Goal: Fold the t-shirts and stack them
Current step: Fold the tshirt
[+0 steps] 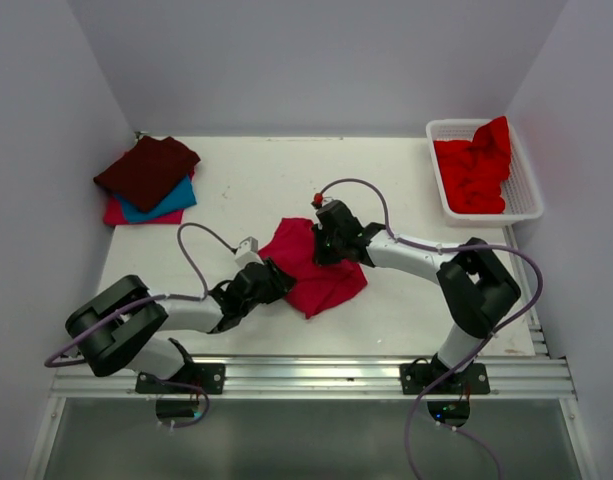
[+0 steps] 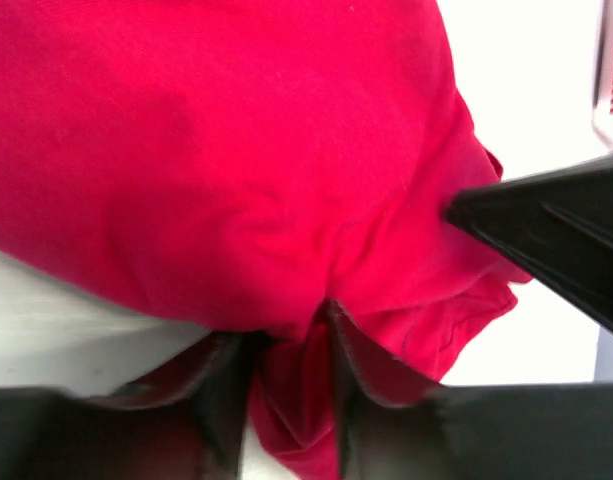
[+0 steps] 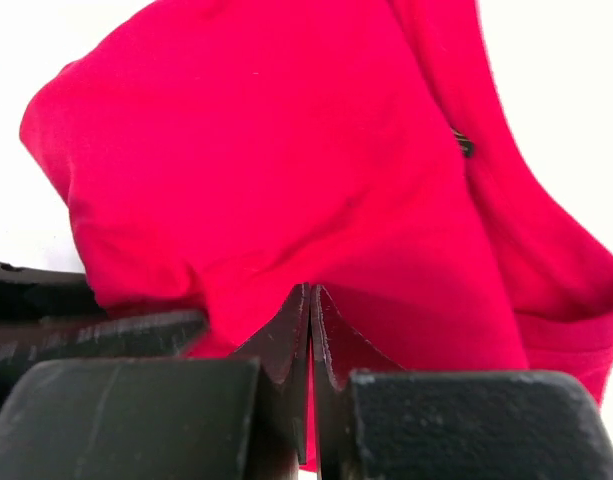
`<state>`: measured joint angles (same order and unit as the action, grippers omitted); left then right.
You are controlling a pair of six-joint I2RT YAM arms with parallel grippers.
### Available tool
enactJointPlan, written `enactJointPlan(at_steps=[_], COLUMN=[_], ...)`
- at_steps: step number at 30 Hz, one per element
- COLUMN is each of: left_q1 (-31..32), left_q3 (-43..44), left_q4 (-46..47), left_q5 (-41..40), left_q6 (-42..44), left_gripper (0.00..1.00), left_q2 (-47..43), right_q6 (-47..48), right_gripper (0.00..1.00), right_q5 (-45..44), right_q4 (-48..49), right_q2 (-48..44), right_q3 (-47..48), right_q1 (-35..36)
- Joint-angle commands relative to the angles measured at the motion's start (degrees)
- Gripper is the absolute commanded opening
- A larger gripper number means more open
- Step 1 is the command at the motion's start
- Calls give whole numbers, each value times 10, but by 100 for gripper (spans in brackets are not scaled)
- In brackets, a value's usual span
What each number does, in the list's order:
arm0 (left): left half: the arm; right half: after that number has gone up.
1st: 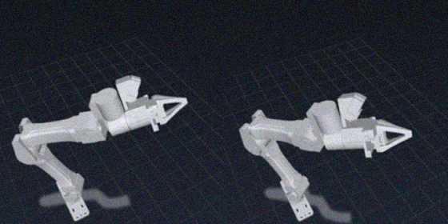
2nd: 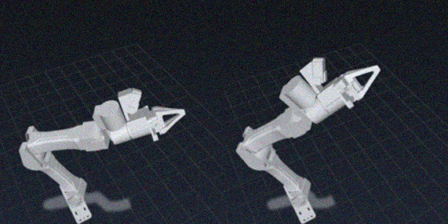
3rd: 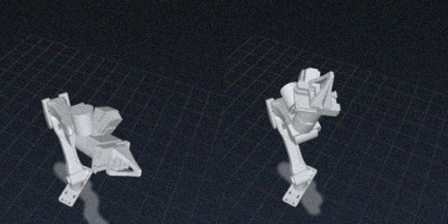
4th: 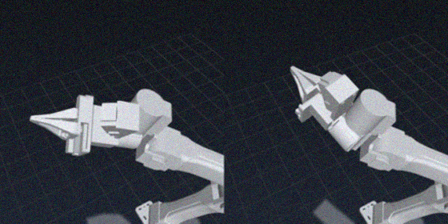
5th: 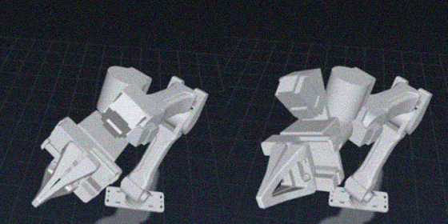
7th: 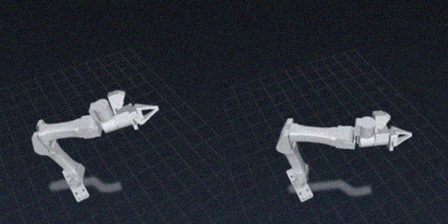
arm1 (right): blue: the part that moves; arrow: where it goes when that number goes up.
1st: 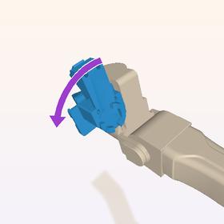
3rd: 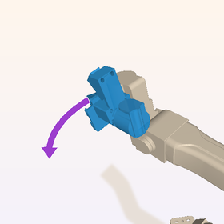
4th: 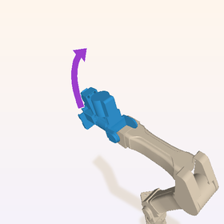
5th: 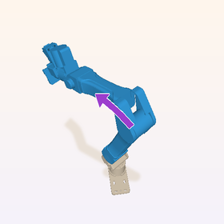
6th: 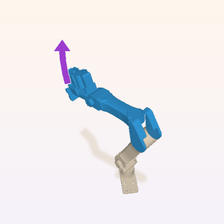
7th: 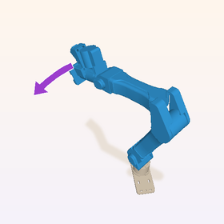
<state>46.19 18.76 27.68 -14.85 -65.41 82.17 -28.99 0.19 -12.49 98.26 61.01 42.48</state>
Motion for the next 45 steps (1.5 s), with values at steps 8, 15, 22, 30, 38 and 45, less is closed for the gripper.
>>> enactJointPlan(at_steps=[8, 15, 22, 30, 38, 45], left_q1=[30, 30, 30, 26, -39, -95], left_q3=[35, 103, 185, 159, 118, 180], left_q4=[-82, -170, -312, -327, -102, -29], left_q5=[-64, -70, -105, -122, -11, 95], left_q6=[64, 157, 189, 211, 308, 341], left_gripper=[84, 88, 81, 86, 72, 7], left_q2=[-81, -111, -149, -193, -80, 61], right_q6=[-4, 2, -19, -55, -72, -83], right_gripper=[0, 0, 0, 0, 0, 0], right_q5=[3, -12, -5, 21, 3, -15], right_q4=[0, -16, 3, 50, 53, 48], right_q2=[-61, -97, -100, -81, -63, -54], right_q3=[-19, -42, -82, -120, -120, -127], right_q1=[3, 2, 3, 15, 47, 72])
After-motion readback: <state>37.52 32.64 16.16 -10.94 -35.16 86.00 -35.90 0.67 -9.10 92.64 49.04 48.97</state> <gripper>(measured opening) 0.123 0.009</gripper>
